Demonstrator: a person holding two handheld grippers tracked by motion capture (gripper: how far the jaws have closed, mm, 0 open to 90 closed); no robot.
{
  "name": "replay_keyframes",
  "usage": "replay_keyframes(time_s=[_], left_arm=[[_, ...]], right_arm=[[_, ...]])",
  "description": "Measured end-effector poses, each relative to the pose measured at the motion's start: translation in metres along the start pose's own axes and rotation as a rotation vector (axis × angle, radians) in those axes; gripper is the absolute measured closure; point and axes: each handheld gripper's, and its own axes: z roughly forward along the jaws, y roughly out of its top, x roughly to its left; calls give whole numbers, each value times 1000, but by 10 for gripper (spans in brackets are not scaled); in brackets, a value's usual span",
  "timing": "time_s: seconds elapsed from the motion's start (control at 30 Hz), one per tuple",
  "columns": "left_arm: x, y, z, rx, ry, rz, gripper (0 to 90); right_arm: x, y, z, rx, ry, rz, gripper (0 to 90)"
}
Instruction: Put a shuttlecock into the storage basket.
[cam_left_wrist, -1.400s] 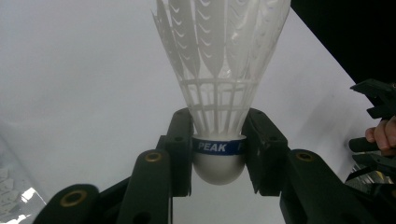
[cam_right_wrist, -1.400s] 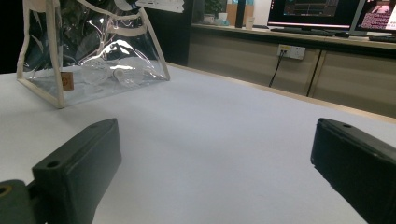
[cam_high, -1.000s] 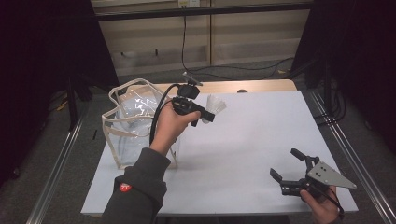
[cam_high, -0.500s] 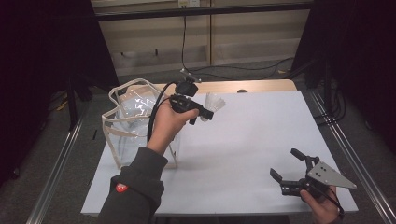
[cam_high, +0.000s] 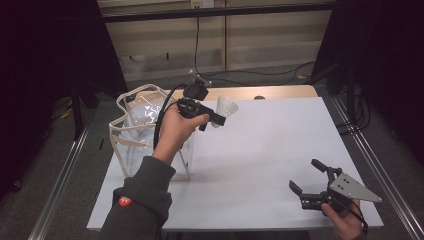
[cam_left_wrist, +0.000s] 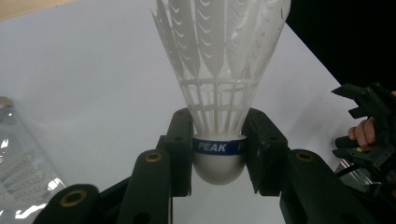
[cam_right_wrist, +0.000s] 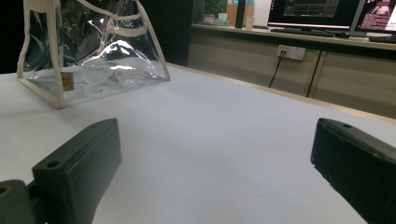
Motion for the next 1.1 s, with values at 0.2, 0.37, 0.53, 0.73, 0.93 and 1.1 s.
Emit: replay_keyframes(time_s=[0.2, 0.37, 0.53, 0.73, 0.93, 1.1], left_arm=[[1, 1, -6, 1, 13, 3, 655], [1, 2, -10, 2, 19, 3, 655], [2, 3, -15, -2, 25, 10, 655], [3, 4, -18, -5, 33, 6, 655], [3, 5, -22, -6, 38, 8, 655], [5, 6, -27, -10, 43, 7, 655]], right_arm=[[0, 0, 0, 0, 1, 1, 17], [0, 0, 0, 0, -1, 5, 17], [0, 0, 0, -1, -5, 8, 17], [0, 0, 0, 0, -1, 5, 17], [0, 0, 0, -2, -4, 8, 17], [0, 0, 0, -1, -2, 7, 17]])
